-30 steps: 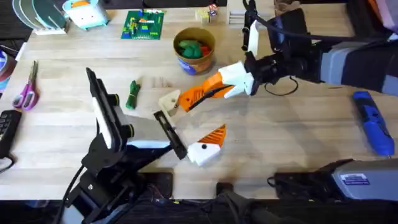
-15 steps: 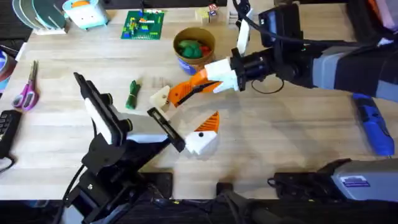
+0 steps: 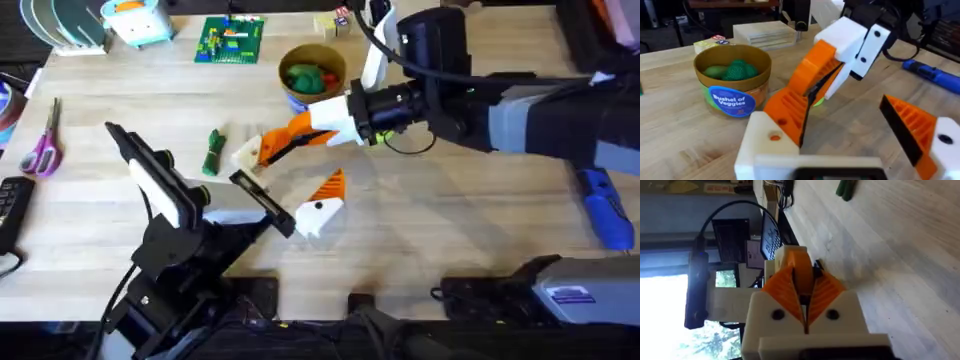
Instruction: Pick up the gripper from the table and insert it into the empty holder that is missing its gripper. Then pick up a screw, insert it into the mounting hole, and use the screwdriver to tighten it. Finally, clean up the table by picking up the vegetable and placing it into the bucket.
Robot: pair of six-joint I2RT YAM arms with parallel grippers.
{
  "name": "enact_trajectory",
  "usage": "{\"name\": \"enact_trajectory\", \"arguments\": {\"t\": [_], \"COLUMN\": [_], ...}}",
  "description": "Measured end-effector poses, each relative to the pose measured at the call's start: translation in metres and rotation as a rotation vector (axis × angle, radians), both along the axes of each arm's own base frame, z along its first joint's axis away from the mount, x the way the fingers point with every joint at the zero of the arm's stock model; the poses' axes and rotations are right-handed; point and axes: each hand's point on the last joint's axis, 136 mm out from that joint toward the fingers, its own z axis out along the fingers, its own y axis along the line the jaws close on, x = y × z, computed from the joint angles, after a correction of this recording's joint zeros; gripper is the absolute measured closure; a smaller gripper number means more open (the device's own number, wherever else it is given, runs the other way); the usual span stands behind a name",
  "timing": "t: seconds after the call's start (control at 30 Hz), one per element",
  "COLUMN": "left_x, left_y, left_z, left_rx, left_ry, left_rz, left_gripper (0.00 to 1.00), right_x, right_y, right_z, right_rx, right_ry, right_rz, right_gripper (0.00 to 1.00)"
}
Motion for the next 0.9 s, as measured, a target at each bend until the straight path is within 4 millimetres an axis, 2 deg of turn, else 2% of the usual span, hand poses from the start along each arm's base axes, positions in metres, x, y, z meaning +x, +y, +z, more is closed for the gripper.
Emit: {"name": "enact_trajectory", "arguments": {"t": [0.37, 0.5, 0.9], "left_x": [-0.007, -0.012, -0.01], "left_y": [-0.007, -0.011, -0.01], "left_z": [0.001, 0.002, 0.002], "left_rx": [-0.008, -0.012, -0.018], "left_ry": [0.002, 0.001, 0.007], "left_rz": [-0.059, -0.097, -0.088], "left_gripper": [0.008, 0.008, 0.008], "right_x": [0.001, -0.008, -0.012], "right_y": [0.001, 0.007, 0.013], "right_z": [-0.002, -0.001, -0.003], "right_rx": [0.005, 0.009, -0.003], "right_ry": [0.014, 0.023, 0.011], "right_rz": [0.003, 0.034, 0.034], "right_gripper": [0.993, 0.993, 0.993]}}
